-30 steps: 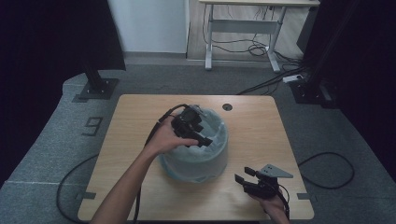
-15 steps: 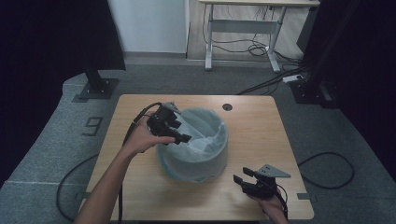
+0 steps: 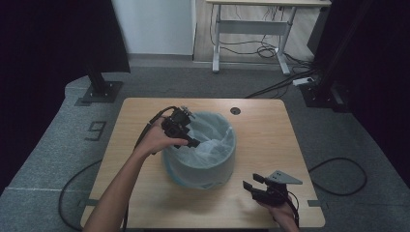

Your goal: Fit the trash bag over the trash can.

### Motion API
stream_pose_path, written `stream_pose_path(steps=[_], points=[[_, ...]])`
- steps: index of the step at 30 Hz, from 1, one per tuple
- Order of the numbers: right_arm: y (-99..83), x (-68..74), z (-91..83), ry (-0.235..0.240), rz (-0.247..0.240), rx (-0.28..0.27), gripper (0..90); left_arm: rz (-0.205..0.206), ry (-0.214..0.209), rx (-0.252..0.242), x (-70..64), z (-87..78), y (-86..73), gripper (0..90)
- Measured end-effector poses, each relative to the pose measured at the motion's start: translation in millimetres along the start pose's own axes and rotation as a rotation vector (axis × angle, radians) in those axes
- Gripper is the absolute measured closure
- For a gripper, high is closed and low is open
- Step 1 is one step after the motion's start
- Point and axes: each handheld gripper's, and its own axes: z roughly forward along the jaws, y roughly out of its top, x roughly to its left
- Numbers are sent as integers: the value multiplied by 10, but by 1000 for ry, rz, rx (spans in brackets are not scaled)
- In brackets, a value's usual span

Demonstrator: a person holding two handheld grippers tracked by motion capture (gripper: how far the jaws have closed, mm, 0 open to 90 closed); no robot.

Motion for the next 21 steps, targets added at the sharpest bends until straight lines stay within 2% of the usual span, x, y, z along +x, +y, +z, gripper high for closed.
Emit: stream_pose_path(steps=[2, 6, 10, 14, 17, 21], points=[[1, 3, 0, 0, -1, 0, 404, 3, 4, -11, -7, -25, -10, 290], [3, 0, -6, -1, -1, -4, 403, 7, -11, -83, -37, -168, -57, 290], [9, -14, -13, 2, 11, -11, 403, 22, -15, -113, -106, -313, -119, 288], [13, -13, -16, 1, 9, -11, 403, 40, -10, -123, -191, -418, -196, 289], [10, -14, -12, 0, 10, -11, 403, 63, 3, -109, -282, -463, -254, 292], [11, -8, -9, -1, 11, -10, 402, 50, 14, -78, -338, -450, -306, 325]])
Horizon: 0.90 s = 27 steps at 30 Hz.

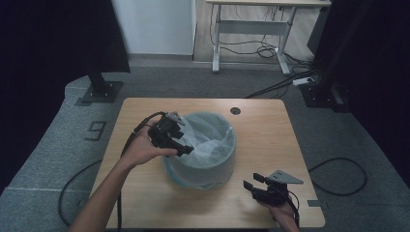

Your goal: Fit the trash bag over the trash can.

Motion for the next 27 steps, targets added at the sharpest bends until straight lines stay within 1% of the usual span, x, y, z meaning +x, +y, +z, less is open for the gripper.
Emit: stream_pose_path(steps=[4, 8, 11, 16, 18, 19, 24, 27], points=[[9, 9, -17, -6, -3, -13, 402, -6, -20, 60, -16, 108, -39, 343], [6, -10, -32, -12, 2, -15, 402, -19, -29, 92, -7, 210, -49, 350], [3, -17, -39, -14, 5, -15, 401, -17, -31, 125, -4, 279, -42, 352], [3, -25, -48, -16, 4, -19, 401, -22, -28, 138, -28, 332, -38, 357], [4, -26, -56, -16, 2, -24, 402, -23, -31, 130, -26, 318, -42, 356], [5, -27, -61, -16, 2, -24, 402, -26, -31, 116, -24, 299, -47, 355], [8, -45, -88, -23, 10, -32, 402, -40, -52, 3, -13, 136, -106, 350], [6, -48, -89, -29, 11, -42, 403, -37, -49, -51, -24, 50, -157, 342]])
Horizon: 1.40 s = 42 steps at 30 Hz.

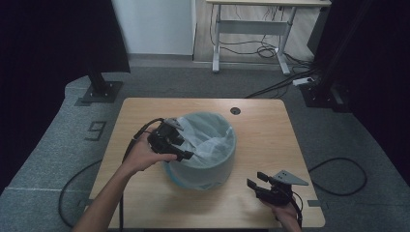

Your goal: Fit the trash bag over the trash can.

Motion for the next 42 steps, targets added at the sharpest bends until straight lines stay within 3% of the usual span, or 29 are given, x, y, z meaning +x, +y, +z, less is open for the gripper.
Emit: stream_pose_path(steps=[7, 17, 21, 29, 34, 39, 42], points=[[-1, -17, -1, -7, 6, -2, 402, -23, 8, -139, 7, -212, -202, 335], [-16, -54, -3, -16, 13, 5, 401, -77, 43, -258, 68, -451, -662, 335], [-13, -56, 0, -17, 12, 2, 401, -78, 82, -274, 22, -500, -853, 333], [-24, -56, 6, -19, 13, 7, 401, -95, 112, -291, -4, -518, -1149, 325], [-26, -77, -17, -23, 18, 3, 401, -110, 134, -272, 3, -435, -1373, 321], [-34, -95, -18, -29, 24, 2, 401, -150, 131, -260, 68, -311, -1588, 320], [-37, -93, -11, -30, 22, 5, 401, -165, 150, -257, 109, -260, -1692, 315]])
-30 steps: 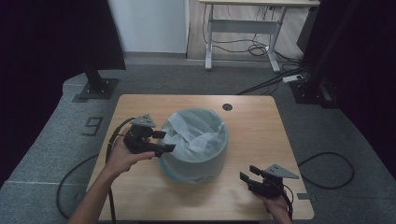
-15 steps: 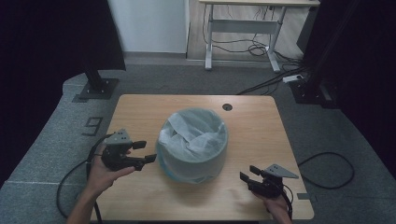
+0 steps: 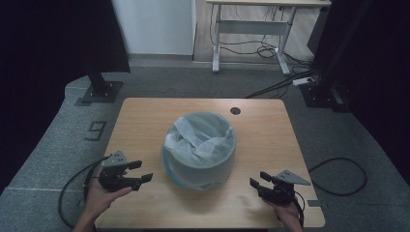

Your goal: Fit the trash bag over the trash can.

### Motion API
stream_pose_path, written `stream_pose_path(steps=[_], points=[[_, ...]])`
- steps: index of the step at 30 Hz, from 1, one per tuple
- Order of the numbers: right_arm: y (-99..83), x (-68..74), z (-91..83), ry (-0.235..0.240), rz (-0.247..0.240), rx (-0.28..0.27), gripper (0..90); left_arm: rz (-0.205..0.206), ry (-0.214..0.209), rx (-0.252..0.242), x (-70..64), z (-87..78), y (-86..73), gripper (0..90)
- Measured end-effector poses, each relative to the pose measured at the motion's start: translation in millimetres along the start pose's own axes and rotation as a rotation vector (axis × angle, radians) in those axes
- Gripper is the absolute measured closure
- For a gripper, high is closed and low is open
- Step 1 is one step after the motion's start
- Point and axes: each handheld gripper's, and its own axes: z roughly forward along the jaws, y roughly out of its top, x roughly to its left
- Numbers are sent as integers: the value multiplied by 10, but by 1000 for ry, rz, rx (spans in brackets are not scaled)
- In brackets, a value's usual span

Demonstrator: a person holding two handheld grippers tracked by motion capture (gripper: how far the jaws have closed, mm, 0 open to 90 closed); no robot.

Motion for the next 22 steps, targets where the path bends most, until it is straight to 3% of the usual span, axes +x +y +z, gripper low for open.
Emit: stream_pose_path(steps=[9, 22], points=[[-19, -16, 9, -4, 5, 7, 401, -56, 22, 38, 155, 146, -307, 314], [-30, -31, 20, -8, 5, 12, 401, -77, 12, 67, 206, 293, -376, 308]])
